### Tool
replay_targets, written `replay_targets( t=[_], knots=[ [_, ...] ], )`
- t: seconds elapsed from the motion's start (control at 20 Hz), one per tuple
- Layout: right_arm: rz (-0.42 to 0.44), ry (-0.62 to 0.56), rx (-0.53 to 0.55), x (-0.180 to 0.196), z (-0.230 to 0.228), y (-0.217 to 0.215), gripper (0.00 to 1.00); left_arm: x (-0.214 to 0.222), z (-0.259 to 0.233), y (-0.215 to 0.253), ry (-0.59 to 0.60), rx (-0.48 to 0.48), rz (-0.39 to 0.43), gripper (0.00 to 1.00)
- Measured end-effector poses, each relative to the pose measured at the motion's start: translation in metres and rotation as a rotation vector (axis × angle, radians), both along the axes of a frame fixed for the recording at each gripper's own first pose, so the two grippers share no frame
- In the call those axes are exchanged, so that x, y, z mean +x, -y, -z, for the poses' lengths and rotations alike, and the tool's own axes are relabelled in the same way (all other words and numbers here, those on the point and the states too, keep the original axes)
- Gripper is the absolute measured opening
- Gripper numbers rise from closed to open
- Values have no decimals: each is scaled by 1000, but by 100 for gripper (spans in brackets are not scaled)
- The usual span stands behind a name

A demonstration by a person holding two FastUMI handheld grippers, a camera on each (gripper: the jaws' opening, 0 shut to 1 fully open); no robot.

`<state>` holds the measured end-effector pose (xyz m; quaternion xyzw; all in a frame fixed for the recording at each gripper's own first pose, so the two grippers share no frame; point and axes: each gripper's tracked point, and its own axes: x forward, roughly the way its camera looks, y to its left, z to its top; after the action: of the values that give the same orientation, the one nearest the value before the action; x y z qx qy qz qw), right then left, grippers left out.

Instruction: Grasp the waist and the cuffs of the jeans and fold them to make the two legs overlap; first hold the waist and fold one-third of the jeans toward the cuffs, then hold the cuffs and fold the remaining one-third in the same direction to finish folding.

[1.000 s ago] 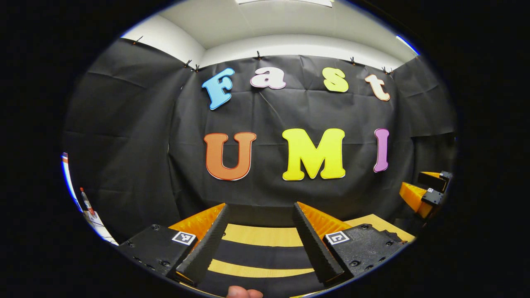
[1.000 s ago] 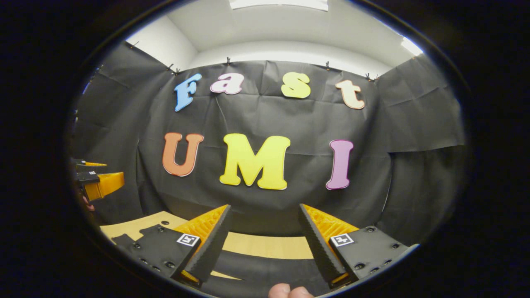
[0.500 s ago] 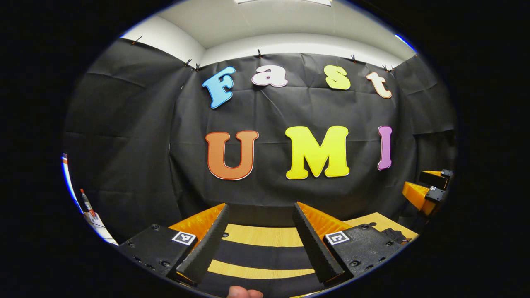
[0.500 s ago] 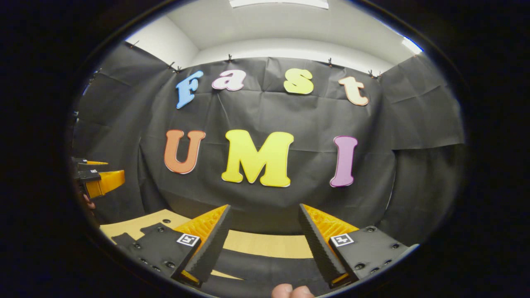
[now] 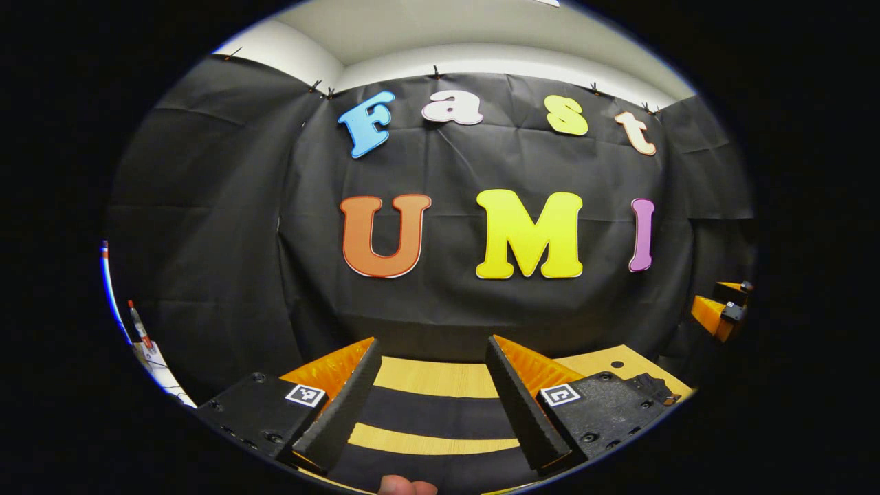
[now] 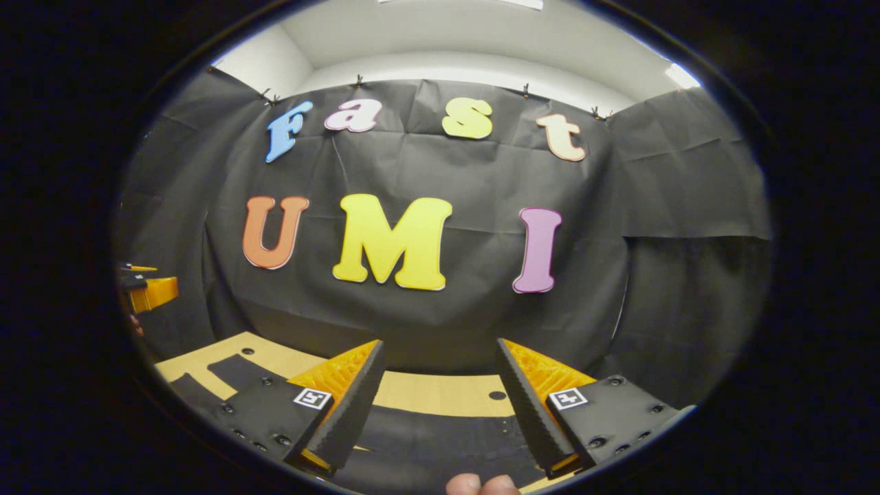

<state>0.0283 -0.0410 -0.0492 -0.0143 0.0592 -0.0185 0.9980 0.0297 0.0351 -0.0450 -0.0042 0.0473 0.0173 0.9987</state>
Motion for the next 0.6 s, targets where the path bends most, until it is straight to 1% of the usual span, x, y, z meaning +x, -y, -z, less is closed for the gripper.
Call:
replay_targets(
  t=[0.15,0.3,0.4,0.45,0.5,0.6],
  knots=[
    [3,-62,-5,-1,22,26,99,-6,28,-24,-66,-24,-50,98],
    [7,-171,27,-7,57,64,99,-21,69,-66,-163,-78,-150,98],
    [32,-265,50,-17,87,93,99,-45,102,-97,-247,-102,-223,98],
    [45,-313,65,-24,101,109,99,-59,115,-112,-287,-125,-257,100],
    [57,-362,88,-34,116,123,99,-70,130,-123,-333,-156,-284,98],
    [98,-461,175,-53,146,147,99,-96,163,-136,-418,-232,-316,98]
  ],
)
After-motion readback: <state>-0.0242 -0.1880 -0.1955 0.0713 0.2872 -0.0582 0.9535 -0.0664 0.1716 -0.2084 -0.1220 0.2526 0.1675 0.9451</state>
